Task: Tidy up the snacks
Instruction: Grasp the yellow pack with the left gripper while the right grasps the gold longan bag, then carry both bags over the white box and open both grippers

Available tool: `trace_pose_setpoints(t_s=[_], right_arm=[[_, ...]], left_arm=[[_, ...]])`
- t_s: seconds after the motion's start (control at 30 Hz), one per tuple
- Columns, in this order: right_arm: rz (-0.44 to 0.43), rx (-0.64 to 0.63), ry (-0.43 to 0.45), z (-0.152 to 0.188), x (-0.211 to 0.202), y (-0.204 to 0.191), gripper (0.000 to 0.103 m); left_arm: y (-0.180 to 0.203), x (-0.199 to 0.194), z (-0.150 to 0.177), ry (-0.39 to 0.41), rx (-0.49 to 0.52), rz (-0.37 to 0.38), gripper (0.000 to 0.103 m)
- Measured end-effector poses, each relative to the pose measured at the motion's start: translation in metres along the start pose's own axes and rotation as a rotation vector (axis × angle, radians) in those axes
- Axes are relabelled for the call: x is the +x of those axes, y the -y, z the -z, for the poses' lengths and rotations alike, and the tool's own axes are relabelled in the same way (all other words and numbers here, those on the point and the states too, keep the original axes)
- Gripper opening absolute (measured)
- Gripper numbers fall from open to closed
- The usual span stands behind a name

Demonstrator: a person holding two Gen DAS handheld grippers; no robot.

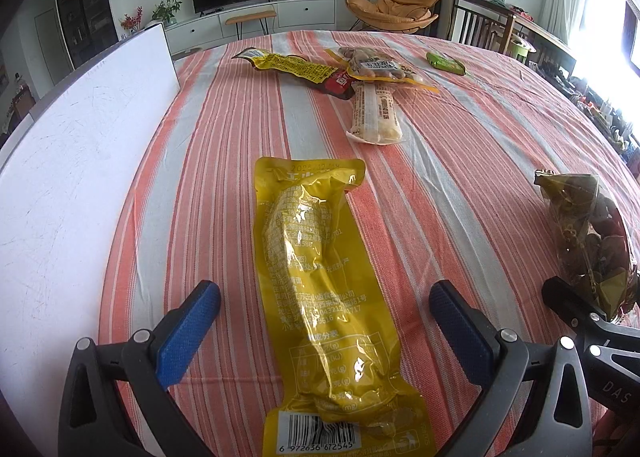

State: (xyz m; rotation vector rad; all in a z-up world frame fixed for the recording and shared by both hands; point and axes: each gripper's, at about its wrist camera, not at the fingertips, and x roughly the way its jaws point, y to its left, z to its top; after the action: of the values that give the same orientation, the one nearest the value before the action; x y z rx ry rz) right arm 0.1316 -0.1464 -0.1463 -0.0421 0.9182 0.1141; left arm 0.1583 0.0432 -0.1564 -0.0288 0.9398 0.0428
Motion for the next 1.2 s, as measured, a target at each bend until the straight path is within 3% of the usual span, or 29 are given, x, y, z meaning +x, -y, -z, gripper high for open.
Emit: trace_pose_setpoints(t_s=[0.47, 0.6, 0.63, 0.73, 0.83, 0.87, 0.9, 0.93, 0.97, 1.0, 1.03, 1.07, 1.2], right_arm=[[0.001, -0.001, -0.001, 0.0, 0.0, 0.0, 0.09], [-0.002, -0.006, -0.001, 0.0, 0.0, 0.0, 0.09], [-0.011, -0.02, -0.011, -0.001, 0.001, 0.0, 0.09], [-0.078, -0.013, -0.172, -0.015, 0.001, 0.01, 0.088], [-0.154, 0.065, -0.202, -0.032, -0.009, 0.023, 0.088], [-0.141, 0.053, -0.208, -0.035, -0.009, 0.021, 0.088], [-0.116, 0.029, -0.221, -0.039, -0.007, 0.019, 0.088], [-0.083, 0.005, -0.224, -0.042, -0.005, 0.017, 0.086], [-0.063, -0.003, -0.207, -0.044, -0.004, 0.016, 0.084], [-0.063, 0.005, -0.188, -0.045, -0.006, 0.017, 0.074], [-0.078, 0.033, -0.164, -0.045, -0.009, 0.021, 0.055], [-0.095, 0.064, -0.155, -0.045, -0.013, 0.024, 0.05], [-0.143, 0.132, -0.105, -0.042, -0.038, 0.026, 0.05]], left_arm=[[0.0, 0.001, 0.0, -0.001, 0.001, 0.001, 0.103], [0.0, 0.002, -0.005, -0.084, 0.039, 0.032, 0.103], [0.0, 0.002, -0.006, -0.118, 0.052, 0.039, 0.103], [-0.002, 0.001, -0.008, -0.18, 0.068, 0.053, 0.102], [-0.006, -0.006, -0.004, -0.162, 0.052, 0.039, 0.089], [-0.008, -0.01, -0.003, -0.148, 0.046, 0.036, 0.078], [-0.009, -0.013, -0.001, -0.137, 0.044, 0.047, 0.059], [-0.01, -0.017, -0.001, -0.123, 0.044, 0.056, 0.05], [-0.015, -0.02, 0.0, -0.126, 0.022, 0.064, 0.049], [-0.021, -0.021, 0.0, -0.134, -0.009, 0.102, 0.048], [-0.027, -0.023, 0.001, -0.136, -0.046, 0.145, 0.048], [-0.033, -0.03, 0.004, -0.123, -0.077, 0.183, 0.048], [-0.041, -0.066, 0.013, -0.098, -0.133, 0.337, 0.048]])
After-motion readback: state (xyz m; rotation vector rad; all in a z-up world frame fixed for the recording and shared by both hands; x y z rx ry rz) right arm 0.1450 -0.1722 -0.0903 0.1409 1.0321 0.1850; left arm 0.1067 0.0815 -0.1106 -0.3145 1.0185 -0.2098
